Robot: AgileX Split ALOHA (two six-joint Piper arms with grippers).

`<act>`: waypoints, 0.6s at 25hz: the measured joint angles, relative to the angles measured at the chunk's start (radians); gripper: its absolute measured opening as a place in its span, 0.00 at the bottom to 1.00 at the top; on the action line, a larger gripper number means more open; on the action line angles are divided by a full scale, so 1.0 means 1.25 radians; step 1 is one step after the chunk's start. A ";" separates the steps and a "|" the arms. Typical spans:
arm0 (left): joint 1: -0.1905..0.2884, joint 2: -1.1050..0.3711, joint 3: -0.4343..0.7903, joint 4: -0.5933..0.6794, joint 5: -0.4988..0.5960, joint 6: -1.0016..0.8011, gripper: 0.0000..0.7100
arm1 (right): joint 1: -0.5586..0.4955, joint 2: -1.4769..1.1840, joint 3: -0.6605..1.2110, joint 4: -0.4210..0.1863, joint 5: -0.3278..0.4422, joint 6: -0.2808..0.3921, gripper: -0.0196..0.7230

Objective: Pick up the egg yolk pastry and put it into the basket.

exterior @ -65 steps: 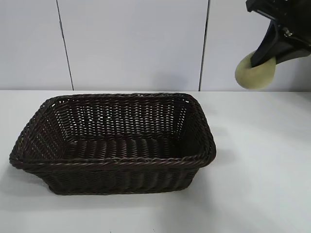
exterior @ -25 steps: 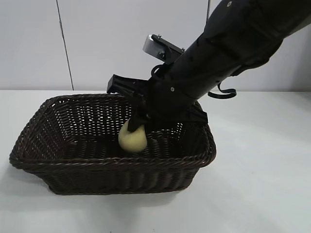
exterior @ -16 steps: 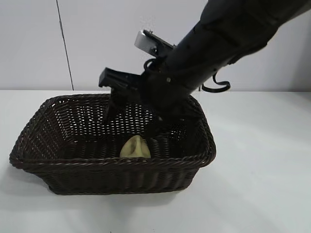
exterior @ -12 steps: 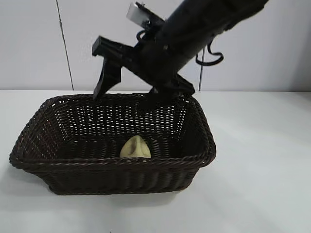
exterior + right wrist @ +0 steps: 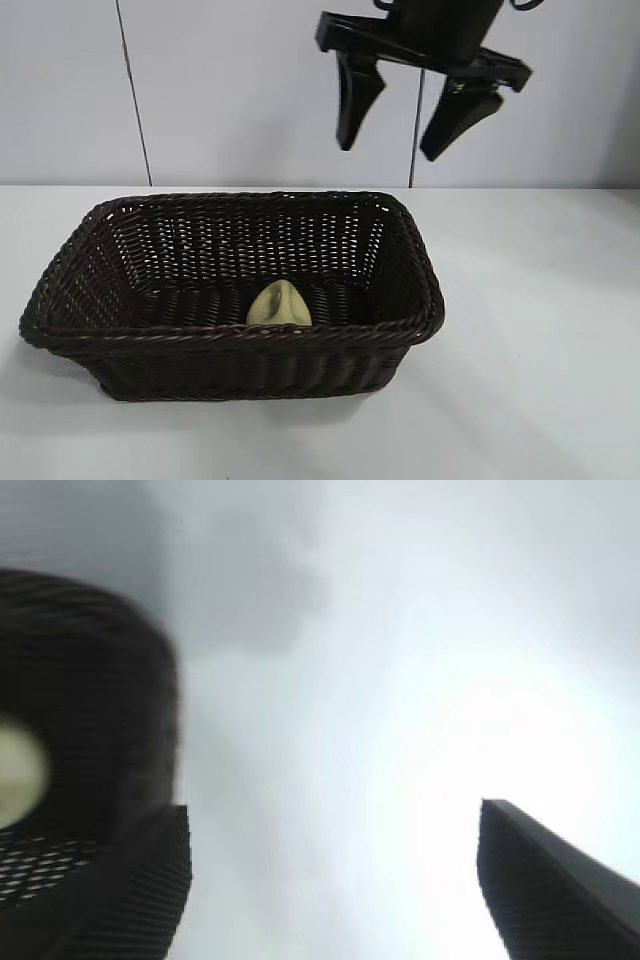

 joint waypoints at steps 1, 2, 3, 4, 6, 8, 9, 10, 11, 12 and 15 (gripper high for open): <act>0.000 0.000 0.000 0.000 0.000 0.000 0.85 | -0.024 0.000 0.000 -0.008 0.003 0.000 0.79; 0.000 0.000 0.000 0.000 0.000 0.000 0.85 | -0.049 0.000 0.000 -0.015 0.002 0.000 0.79; 0.000 0.000 0.000 0.000 0.000 0.000 0.85 | -0.069 0.000 0.000 -0.026 0.003 0.000 0.79; 0.000 0.000 0.000 0.000 0.000 0.000 0.85 | -0.094 0.000 0.000 -0.038 0.003 0.000 0.79; 0.000 0.000 0.000 0.000 0.000 0.000 0.85 | -0.141 0.000 0.000 -0.056 0.003 0.000 0.79; 0.000 0.000 0.000 0.000 0.000 0.000 0.85 | -0.180 0.000 0.000 -0.062 0.003 0.000 0.79; 0.000 0.000 0.000 0.000 0.000 0.000 0.85 | -0.196 0.000 0.000 -0.062 0.003 0.000 0.79; 0.000 0.000 0.000 0.000 0.000 0.000 0.85 | -0.207 0.000 0.000 -0.057 0.005 0.000 0.79; 0.000 0.000 0.000 0.000 0.000 0.000 0.85 | -0.215 -0.002 0.001 -0.046 0.006 0.000 0.79; 0.000 0.000 0.000 0.000 0.000 0.000 0.85 | -0.218 -0.005 0.010 -0.035 0.006 -0.002 0.79; 0.000 0.000 0.000 0.000 0.000 0.000 0.85 | -0.220 -0.034 0.063 -0.003 0.006 -0.028 0.79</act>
